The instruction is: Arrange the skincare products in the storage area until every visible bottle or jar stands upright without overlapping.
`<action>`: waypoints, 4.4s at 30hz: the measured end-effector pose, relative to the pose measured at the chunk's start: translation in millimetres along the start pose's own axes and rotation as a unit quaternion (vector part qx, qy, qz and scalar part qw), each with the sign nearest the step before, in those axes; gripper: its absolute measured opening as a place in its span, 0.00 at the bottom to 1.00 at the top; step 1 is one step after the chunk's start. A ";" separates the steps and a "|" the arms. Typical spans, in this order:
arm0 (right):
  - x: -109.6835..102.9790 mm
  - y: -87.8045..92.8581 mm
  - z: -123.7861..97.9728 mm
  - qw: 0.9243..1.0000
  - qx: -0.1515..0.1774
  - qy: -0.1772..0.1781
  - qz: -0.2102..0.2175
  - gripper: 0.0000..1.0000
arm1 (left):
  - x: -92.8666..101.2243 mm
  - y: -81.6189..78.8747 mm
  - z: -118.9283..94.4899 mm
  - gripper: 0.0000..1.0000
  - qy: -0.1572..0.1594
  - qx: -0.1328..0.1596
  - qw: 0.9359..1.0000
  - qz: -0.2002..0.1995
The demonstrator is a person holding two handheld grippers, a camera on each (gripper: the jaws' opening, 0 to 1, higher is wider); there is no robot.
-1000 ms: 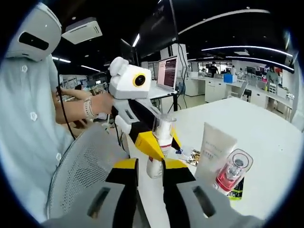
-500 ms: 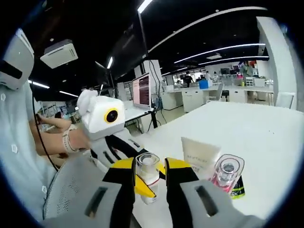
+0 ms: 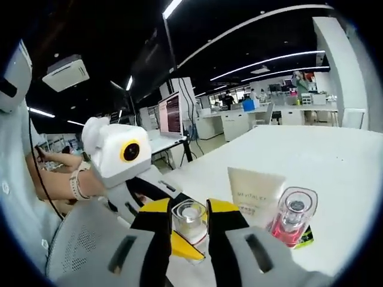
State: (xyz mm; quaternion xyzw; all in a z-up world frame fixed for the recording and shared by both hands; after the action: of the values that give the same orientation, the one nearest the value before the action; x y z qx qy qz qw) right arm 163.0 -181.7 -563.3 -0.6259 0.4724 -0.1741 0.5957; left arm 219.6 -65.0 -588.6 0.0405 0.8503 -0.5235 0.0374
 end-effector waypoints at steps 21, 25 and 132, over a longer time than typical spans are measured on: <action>-3.7 19.8 13.5 0.999 -0.006 0.011 -0.050 0.21 | -1.9 20.8 6.1 0.23 0.009 -0.071 0.997 0.040; -3.3 21.1 15.0 0.998 -0.015 0.012 -0.058 0.21 | -4.0 23.8 6.6 0.22 0.012 -0.082 0.996 0.039; 68.2 54.6 -40.1 0.954 -0.272 0.103 -0.079 0.20 | -5.4 41.7 29.1 0.12 0.017 -0.198 0.980 -0.032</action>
State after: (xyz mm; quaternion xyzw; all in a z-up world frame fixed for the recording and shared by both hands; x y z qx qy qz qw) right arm 144.4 -251.0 -627.3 -0.7779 0.5099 -0.1488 0.3358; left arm 230.0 -72.5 -638.1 0.0144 0.9384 -0.3451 0.0133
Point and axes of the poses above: the point that each gripper's makers call its tool centre point, and the gripper's own axes: z roughly forward along the fingers, x roughly to its right, y roughly out of its underside, the point moved 10 cm from there along -z, roughly backward along the fingers, and after that the axes turned 12 degrees about z, right-handed, at the moved point
